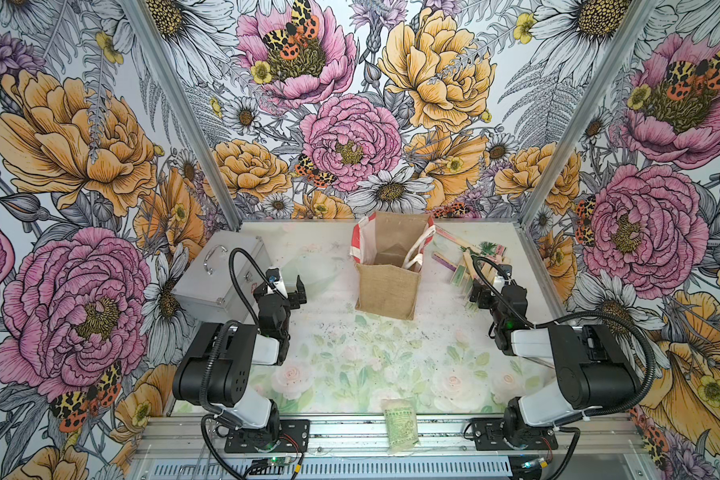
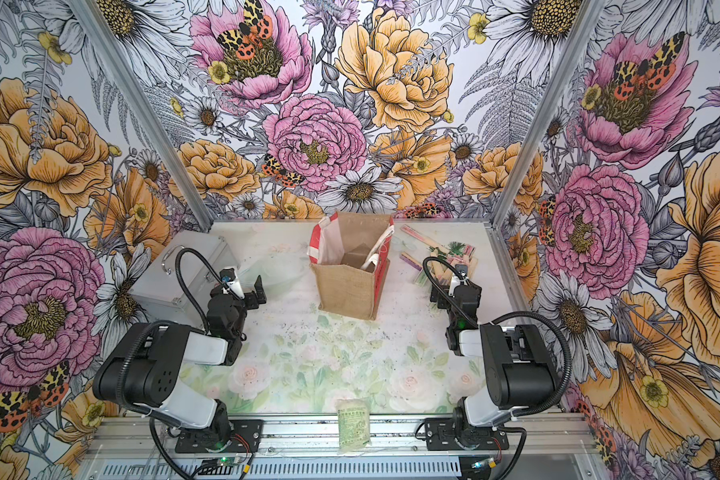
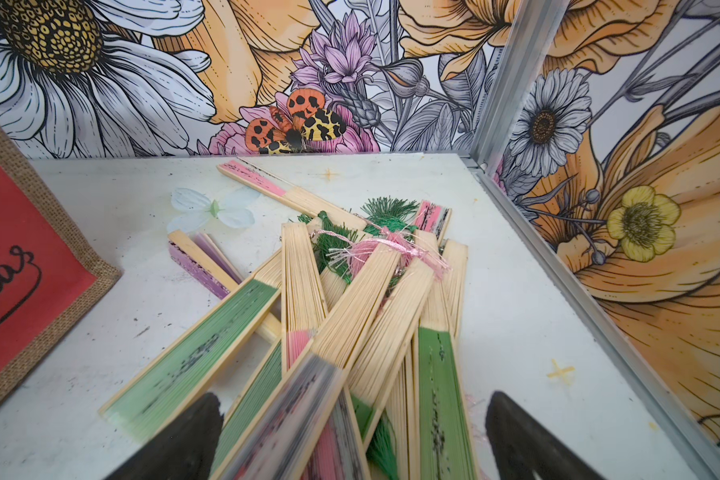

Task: Take out the folding fans from the tote bags
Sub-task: Reset both arms

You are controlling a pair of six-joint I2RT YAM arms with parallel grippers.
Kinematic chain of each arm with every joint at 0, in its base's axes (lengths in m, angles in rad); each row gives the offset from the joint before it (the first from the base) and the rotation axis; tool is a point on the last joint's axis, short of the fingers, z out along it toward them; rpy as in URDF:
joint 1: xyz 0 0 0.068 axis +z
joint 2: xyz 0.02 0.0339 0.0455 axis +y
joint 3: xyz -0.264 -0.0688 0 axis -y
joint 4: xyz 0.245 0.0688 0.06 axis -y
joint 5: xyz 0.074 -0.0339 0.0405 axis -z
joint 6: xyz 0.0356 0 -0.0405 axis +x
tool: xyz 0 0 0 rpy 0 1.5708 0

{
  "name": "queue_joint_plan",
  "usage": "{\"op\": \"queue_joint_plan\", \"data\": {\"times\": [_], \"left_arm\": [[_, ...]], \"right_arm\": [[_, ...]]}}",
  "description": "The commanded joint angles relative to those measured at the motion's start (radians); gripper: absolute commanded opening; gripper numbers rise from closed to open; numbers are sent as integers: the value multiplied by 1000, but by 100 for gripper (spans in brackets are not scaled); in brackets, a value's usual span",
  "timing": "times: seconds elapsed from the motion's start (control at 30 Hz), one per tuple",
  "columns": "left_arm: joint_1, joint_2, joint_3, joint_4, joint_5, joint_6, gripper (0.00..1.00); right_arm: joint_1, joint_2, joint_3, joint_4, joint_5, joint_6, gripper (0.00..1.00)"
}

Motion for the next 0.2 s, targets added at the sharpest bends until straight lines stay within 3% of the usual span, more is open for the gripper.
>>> {"op": "queue_joint_plan", "data": {"times": [0.0, 0.17], "left_arm": [[20, -5, 34, -33, -42, 0, 98], [29, -7, 31, -33, -57, -17, 98]], "right_arm": [[7, 2, 19, 36, 16, -6, 100], [7, 2, 18, 36, 16, -6, 100]]}}
